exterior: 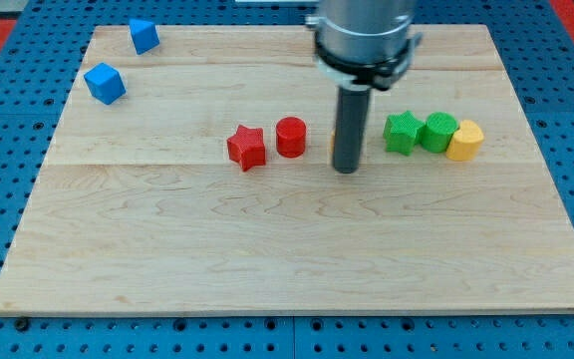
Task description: Keep yellow hexagon in between red circle and green star
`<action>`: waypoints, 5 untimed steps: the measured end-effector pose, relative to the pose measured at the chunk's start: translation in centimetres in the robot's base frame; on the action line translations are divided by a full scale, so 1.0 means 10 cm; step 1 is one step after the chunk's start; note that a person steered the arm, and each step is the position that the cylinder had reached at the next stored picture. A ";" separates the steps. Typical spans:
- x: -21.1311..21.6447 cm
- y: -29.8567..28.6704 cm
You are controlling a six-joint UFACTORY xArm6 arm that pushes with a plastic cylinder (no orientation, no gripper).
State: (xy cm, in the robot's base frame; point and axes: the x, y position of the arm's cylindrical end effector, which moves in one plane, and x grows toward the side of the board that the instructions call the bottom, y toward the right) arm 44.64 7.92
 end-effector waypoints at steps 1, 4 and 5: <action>-0.03 0.21; -0.11 -0.55; -0.31 -0.48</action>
State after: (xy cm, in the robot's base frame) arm 41.56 3.17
